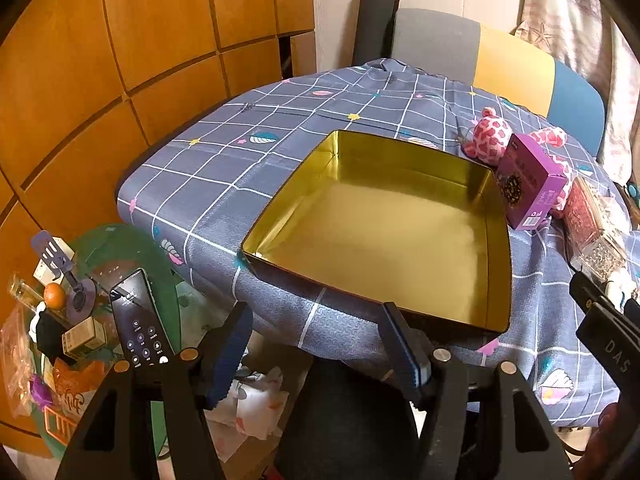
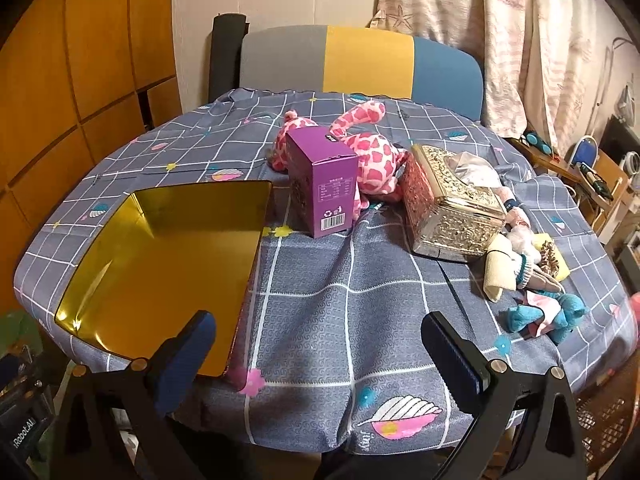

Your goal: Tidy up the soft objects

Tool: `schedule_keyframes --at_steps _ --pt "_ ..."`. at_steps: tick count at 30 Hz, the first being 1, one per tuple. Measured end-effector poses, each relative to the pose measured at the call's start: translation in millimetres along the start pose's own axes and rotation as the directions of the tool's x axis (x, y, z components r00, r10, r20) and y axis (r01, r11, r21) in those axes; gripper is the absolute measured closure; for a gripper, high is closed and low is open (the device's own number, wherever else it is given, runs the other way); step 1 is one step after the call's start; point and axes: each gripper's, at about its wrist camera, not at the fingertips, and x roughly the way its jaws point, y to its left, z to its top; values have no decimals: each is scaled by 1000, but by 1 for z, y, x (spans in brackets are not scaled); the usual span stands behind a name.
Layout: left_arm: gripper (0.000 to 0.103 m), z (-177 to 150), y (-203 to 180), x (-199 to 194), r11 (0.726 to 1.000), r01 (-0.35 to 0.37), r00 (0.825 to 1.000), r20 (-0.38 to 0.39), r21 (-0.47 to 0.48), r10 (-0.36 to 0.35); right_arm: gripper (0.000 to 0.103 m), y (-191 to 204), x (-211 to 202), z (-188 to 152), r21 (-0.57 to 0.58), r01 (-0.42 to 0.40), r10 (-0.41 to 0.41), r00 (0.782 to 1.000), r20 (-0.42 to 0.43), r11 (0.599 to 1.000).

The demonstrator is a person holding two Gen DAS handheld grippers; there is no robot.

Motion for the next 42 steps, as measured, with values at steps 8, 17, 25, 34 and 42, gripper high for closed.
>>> schedule_keyframes --at_steps 8,17,25,34,42 --pt "37 0 -4 -5 1000 -4 1000 15 8 4 0 -6 -4 -1 6 11 -11 1000 24 1000" --pt "37 4 -9 -6 1000 -29 1000 8 -3 29 0 -17 -8 2 11 36 -37 997 69 999" --pt "37 9 -33 -7 998 -31 999 14 46 31 0 -43 -12 3 51 56 -61 994 93 997" --pt "37 14 -51 -15 996 -44 998 42 74 41 0 -47 -12 3 57 30 -35 995 92 998" --pt "37 17 -59 -13 995 -37 999 32 92 35 0 -55 -14 5 73 30 -38 994 104 997"
